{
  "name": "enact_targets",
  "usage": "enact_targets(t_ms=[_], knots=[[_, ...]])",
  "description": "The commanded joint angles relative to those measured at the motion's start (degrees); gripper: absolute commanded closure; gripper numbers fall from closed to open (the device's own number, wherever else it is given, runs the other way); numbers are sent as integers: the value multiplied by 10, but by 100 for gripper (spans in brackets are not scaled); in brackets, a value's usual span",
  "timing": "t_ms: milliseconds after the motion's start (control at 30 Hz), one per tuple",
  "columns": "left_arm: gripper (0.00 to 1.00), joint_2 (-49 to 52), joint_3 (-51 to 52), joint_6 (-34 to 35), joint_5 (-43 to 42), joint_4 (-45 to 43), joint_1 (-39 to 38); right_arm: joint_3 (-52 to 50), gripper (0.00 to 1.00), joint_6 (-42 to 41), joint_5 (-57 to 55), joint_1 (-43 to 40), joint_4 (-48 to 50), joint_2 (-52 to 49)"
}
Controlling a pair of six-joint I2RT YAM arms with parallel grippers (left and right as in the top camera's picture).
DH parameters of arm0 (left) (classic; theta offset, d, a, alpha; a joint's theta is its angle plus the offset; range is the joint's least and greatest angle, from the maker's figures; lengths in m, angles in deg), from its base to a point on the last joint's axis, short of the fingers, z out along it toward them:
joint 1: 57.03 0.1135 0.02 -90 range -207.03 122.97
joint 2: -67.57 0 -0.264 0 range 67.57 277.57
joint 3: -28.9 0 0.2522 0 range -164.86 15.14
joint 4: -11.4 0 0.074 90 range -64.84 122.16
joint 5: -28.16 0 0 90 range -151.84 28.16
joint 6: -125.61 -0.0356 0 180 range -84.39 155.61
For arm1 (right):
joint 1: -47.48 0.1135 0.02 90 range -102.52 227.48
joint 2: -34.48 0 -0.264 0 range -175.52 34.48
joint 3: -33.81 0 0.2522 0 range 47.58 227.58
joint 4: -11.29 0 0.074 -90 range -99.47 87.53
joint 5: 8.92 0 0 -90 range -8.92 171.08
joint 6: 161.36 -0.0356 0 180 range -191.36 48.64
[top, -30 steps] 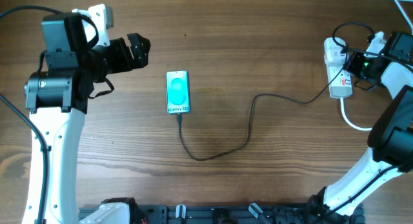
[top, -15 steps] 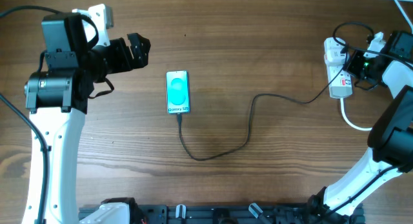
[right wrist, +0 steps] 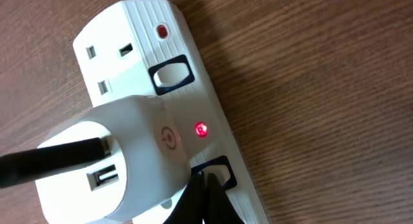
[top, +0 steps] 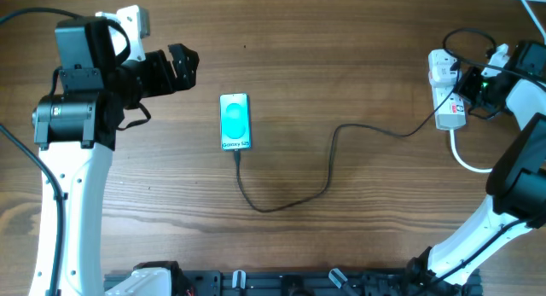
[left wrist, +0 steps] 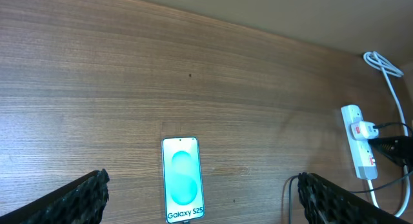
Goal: Plug charger to phone and switch on socket
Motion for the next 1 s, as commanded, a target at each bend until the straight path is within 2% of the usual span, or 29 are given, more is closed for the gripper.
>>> enact_targets(t_ms=[0, 167, 300, 467, 533, 667, 733, 833, 867, 900, 967], knots=[[0, -4, -3, 1, -5, 0, 3, -6, 96, -64, 2, -25, -32, -13], [0, -4, -3, 1, -5, 0, 3, -2, 96, -121, 3, -88, -34, 72], [0, -4, -3, 1, -5, 0, 3, -2, 92, -112, 40, -113, -34, 149], [0, -4, -3, 1, -5, 0, 3, -2, 81, -2, 201, -109, -38, 247], [0, -4, -3, 1, -5, 0, 3, -2, 80, 37, 250, -102, -57, 282], [0, -4, -3, 1, -5, 0, 3, -2, 76, 120, 264, -53, -158, 384], [0, -4, -3, 1, -5, 0, 3, -2, 71, 132, 248, -25, -189, 423], [0, -4, -3, 1, -5, 0, 3, -2, 46, 139, 198, 16, -245, 471], [0, -4, -3, 1, -5, 0, 3, -2, 25, 139, 169, 29, -266, 486], [0, -4, -3, 1, -5, 0, 3, -2, 0, 138, 150, 40, -286, 498], [0, -4, -3, 1, -5, 0, 3, -2, 0, 139, 130, 52, -324, 516]])
